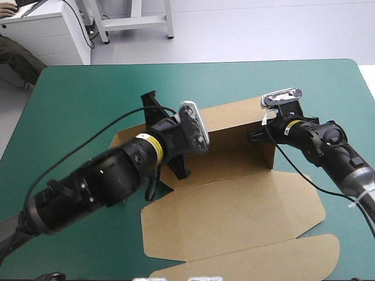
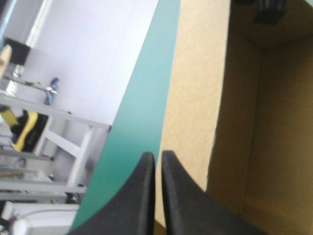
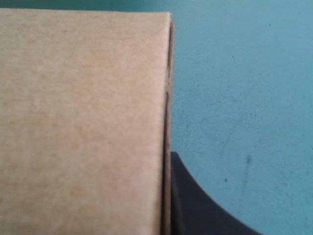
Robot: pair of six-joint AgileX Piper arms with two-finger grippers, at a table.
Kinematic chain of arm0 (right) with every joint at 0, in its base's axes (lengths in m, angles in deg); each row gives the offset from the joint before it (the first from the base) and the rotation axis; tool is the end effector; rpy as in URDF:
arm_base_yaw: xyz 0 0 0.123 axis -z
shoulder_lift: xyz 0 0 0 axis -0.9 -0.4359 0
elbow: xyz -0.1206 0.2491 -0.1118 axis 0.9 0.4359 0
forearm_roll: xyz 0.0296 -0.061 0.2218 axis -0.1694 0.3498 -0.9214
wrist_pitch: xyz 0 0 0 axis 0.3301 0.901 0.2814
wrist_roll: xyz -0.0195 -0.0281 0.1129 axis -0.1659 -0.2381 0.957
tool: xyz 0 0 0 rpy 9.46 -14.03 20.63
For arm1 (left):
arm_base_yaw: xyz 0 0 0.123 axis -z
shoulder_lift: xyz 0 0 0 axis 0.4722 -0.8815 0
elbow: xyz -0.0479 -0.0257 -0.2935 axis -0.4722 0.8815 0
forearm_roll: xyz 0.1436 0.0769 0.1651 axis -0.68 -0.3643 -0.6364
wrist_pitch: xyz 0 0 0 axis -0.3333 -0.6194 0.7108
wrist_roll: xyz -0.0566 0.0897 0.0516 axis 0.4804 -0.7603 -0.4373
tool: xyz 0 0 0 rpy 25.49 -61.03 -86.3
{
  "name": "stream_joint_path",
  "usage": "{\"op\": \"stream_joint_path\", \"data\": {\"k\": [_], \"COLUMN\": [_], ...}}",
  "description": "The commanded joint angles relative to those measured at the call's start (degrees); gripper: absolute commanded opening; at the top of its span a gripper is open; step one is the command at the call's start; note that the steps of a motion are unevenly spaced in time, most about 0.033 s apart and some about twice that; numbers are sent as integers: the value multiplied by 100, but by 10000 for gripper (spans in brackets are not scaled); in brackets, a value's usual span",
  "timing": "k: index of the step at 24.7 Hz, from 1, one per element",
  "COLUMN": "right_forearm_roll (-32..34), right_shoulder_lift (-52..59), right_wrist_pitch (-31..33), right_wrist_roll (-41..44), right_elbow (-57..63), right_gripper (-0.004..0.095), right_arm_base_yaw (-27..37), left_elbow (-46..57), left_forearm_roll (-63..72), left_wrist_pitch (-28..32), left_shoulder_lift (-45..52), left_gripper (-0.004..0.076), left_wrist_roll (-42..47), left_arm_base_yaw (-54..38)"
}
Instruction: Fold the box
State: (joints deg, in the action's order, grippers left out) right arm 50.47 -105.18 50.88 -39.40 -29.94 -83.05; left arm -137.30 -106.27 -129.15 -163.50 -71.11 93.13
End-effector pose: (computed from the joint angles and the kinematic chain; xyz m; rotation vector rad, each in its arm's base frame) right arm 0.2744 0.0895 0.3369 -0.3569 2.2165 0.1341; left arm 0.1696 -0.2238 0.4421 1.3175 1.5723 0.2001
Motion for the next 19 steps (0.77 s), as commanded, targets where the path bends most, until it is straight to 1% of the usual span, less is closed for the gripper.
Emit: {"op": "stream_joint_path", "data": {"k": [1, 2, 6, 11, 14, 16, 19], "right_forearm_roll": [9, 9, -116, -130, -139, -128, -128], "right_shoulder_lift": [177, 177, 177, 177, 177, 177, 188], "right_wrist_pitch": [-369, -365, -365, -338, -242, -185, -175], "right_wrist_roll": [55, 55, 55, 55, 55, 55, 55], "right_elbow": [-206, -206, -206, -206, -206, -206, -206], "right_gripper": [-20, -20, -20, -20, -20, -20, -20], "right_arm_base_yaw": [27, 27, 27, 27, 27, 27, 27], "left_elbow": [-641, -783, -902, -889, -754, -510, 115], "left_forearm_roll": [1136, 1567, 2388, 3422, 4013, 4168, 3981], "left_wrist_pitch": [-171, -264, -417, -893, -829, -813, -800], "left_shoulder_lift": [164, 164, 216, 389, 747, 1198, 1869], "left_gripper": [20, 19, 19, 19, 15, 15, 15], "left_wrist_roll": [-560, -626, -626, -746, -972, -972, -730], "left_arm_base_yaw": [-861, -1350, -2551, -4035, -4929, -5314, -5399]}}
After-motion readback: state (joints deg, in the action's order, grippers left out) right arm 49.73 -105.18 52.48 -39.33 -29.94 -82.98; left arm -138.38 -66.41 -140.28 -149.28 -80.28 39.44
